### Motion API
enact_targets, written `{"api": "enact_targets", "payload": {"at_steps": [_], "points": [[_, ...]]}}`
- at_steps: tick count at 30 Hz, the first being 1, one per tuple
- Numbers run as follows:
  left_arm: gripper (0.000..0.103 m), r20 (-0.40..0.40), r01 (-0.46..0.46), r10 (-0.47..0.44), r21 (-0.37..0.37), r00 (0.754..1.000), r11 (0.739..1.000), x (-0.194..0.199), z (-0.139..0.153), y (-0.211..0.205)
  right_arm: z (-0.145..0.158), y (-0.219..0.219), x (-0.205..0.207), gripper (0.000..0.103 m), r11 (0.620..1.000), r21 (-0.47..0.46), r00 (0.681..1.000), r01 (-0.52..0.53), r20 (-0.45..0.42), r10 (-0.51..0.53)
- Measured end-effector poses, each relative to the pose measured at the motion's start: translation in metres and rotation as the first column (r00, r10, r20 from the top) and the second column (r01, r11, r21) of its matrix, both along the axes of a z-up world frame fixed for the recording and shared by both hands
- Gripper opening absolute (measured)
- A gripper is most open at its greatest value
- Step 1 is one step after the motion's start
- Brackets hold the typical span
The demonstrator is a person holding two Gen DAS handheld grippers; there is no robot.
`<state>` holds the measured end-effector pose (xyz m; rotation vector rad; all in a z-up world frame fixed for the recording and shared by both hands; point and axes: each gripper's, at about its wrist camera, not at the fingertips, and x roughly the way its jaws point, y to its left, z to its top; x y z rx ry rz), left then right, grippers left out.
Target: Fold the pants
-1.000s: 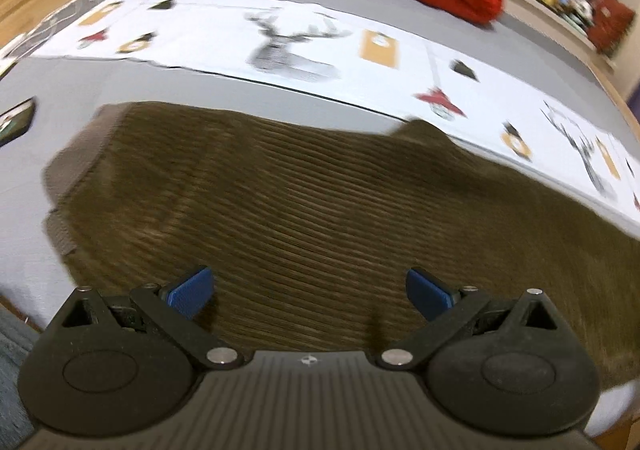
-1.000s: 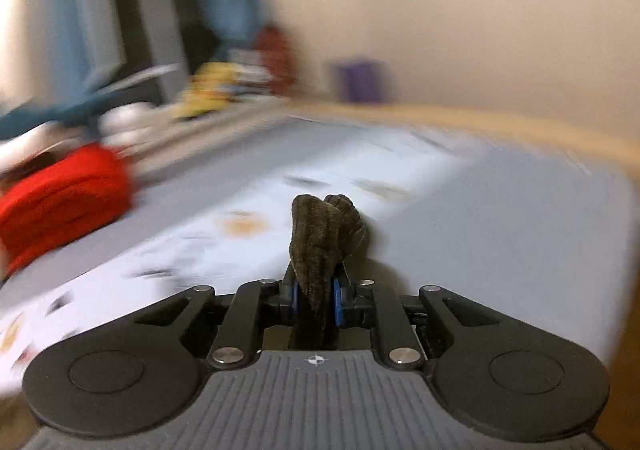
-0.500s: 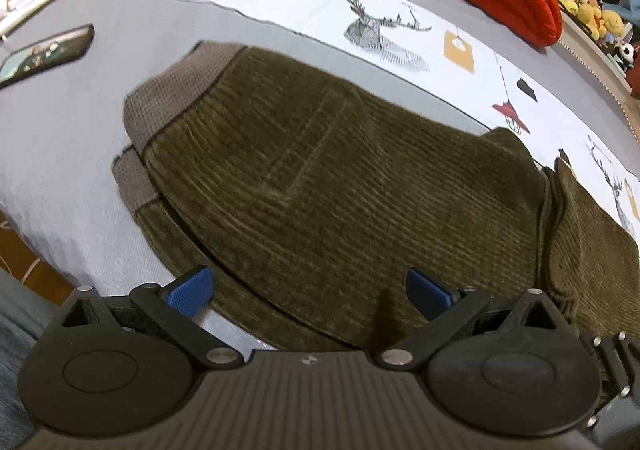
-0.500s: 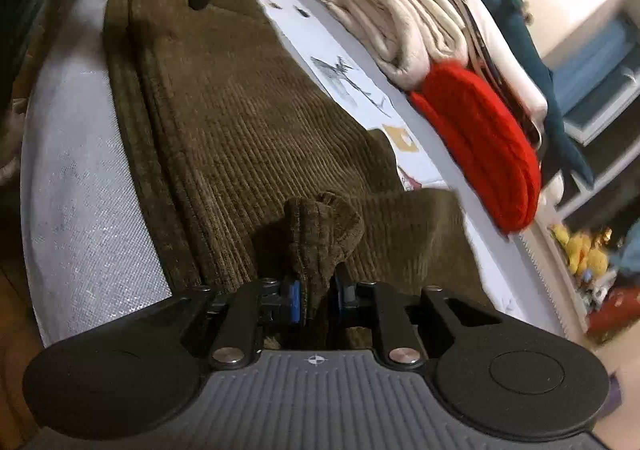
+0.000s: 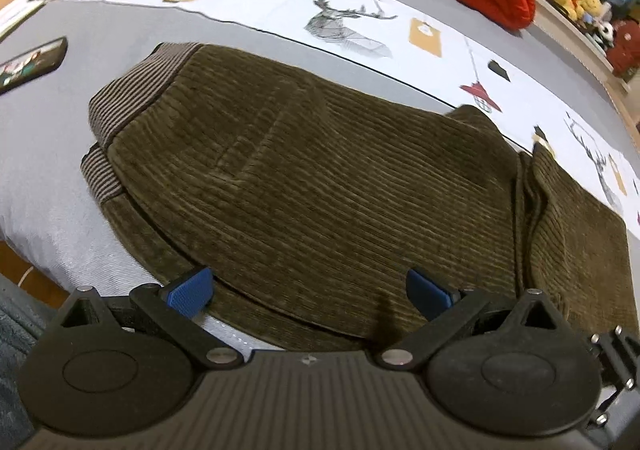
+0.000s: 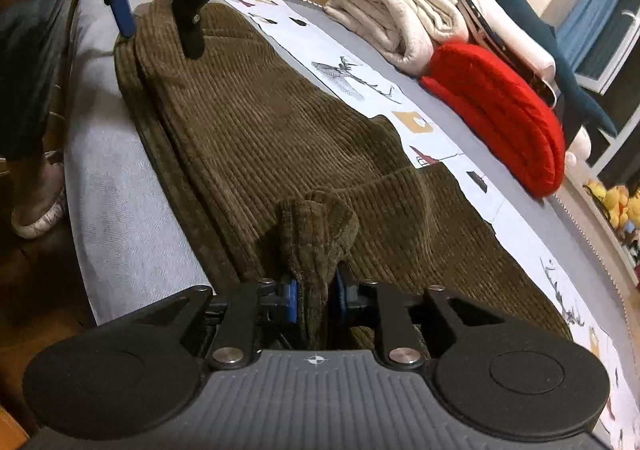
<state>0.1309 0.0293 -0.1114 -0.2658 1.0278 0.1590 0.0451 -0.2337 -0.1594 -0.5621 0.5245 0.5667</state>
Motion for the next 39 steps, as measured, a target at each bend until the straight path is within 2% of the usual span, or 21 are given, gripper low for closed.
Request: {"api": "enact_targets", "payload": {"at_steps": [1,4,6,7,10,13,17,18,20,21,22,23,25,26,27,28,29,31,33,36,39], "points": [[0.103,0.001,0.006,-0.006,0.001,1.0,1.0,0.0,0.001,-0.002,0.006,-0.004,0.001,0.033,0.999,0.052,0.999,0.014,-0.042,-0.011],[0.103,0.0,0.018,-0.018,0.001,1.0,1.0,-0.001,0.001,-0.01,0.013,-0.013,-0.003,0.034,0.995,0.097,0.997,-0.002,-0.071,0.009],[0.103,-0.002,0.031,-0.031,0.006,1.0,1.0,-0.002,0.001,-0.014,0.016,-0.018,0.006,0.036,0.987,0.158,0.99,0.023,-0.139,-0.001],[0.103,-0.001,0.036,-0.036,0.012,0.999,0.999,-0.002,0.001,-0.016,0.023,-0.022,0.003,0.043,0.977,0.211,0.982,0.034,-0.19,0.007],[0.103,0.001,0.04,-0.04,0.027,0.999,0.999,-0.004,0.0,-0.02,0.041,-0.038,0.0,0.061,0.93,0.368,0.952,0.023,-0.291,0.092],[0.103,-0.009,0.038,-0.038,0.023,0.999,0.999,-0.005,-0.003,-0.022,0.054,-0.059,0.007,0.057,0.856,0.515,0.928,0.047,-0.339,0.152],[0.103,-0.016,0.046,-0.046,0.019,0.999,0.999,-0.005,-0.004,-0.028,0.056,-0.082,0.027,0.058,0.776,0.595,0.933,0.21,-0.358,0.022],[0.103,-0.014,0.05,-0.05,0.021,0.999,0.999,-0.006,-0.003,-0.03,0.054,-0.087,0.034,0.058,0.739,0.618,0.928,0.268,-0.371,-0.027],[0.103,-0.01,0.057,-0.056,0.023,0.998,0.998,-0.007,-0.001,-0.034,0.044,-0.091,0.051,0.06,0.676,0.635,0.905,0.374,-0.409,-0.116],[0.103,-0.007,0.06,-0.06,0.024,0.998,0.998,-0.008,0.0,-0.035,0.039,-0.09,0.058,0.06,0.67,0.613,0.887,0.42,-0.435,-0.157],[0.103,-0.006,0.062,-0.062,0.025,0.998,0.998,-0.009,0.0,-0.037,0.033,-0.087,0.064,0.06,0.69,0.577,0.876,0.437,-0.448,-0.179],[0.103,-0.006,0.064,-0.064,0.028,0.998,0.998,-0.009,0.0,-0.038,0.029,-0.081,0.065,0.059,0.729,0.539,0.875,0.421,-0.452,-0.171],[0.103,-0.006,0.071,-0.07,0.028,0.997,0.997,-0.009,0.0,-0.042,0.023,-0.062,0.055,0.054,0.835,0.46,0.892,0.301,-0.446,-0.076],[0.103,-0.005,0.075,-0.075,0.027,0.997,0.997,-0.009,-0.001,-0.044,0.022,-0.056,0.043,0.052,0.874,0.423,0.914,0.239,-0.402,-0.055],[0.103,-0.004,0.078,-0.077,0.024,0.997,0.997,-0.009,-0.001,-0.046,0.02,-0.051,0.028,0.053,0.903,0.398,0.951,0.158,-0.307,-0.031],[0.103,-0.004,0.078,-0.078,0.02,0.997,0.997,-0.008,-0.002,-0.048,0.017,-0.045,0.022,0.055,0.922,0.372,0.97,0.11,-0.24,-0.019],[0.103,-0.004,0.082,-0.082,0.013,0.997,0.997,-0.007,-0.003,-0.051,0.015,-0.045,0.019,0.057,0.926,0.364,0.977,0.099,-0.212,-0.021],[0.103,-0.004,0.094,-0.094,0.005,0.996,0.996,-0.007,-0.003,-0.057,0.015,-0.045,0.025,0.069,0.918,0.369,0.972,0.142,-0.23,-0.058],[0.103,0.001,0.116,-0.116,0.011,0.993,0.993,-0.007,-0.002,-0.064,0.018,-0.045,0.024,0.07,0.919,0.362,0.97,0.157,-0.233,-0.074],[0.103,0.023,0.132,-0.132,0.026,0.991,0.991,-0.009,0.002,-0.07,0.019,-0.035,0.015,0.07,0.935,0.324,0.981,0.143,-0.17,-0.091],[0.103,0.032,0.127,-0.127,0.015,0.991,0.992,-0.007,0.005,-0.072,0.02,-0.035,0.015,0.074,0.93,0.326,0.979,0.169,-0.162,-0.122]]}}
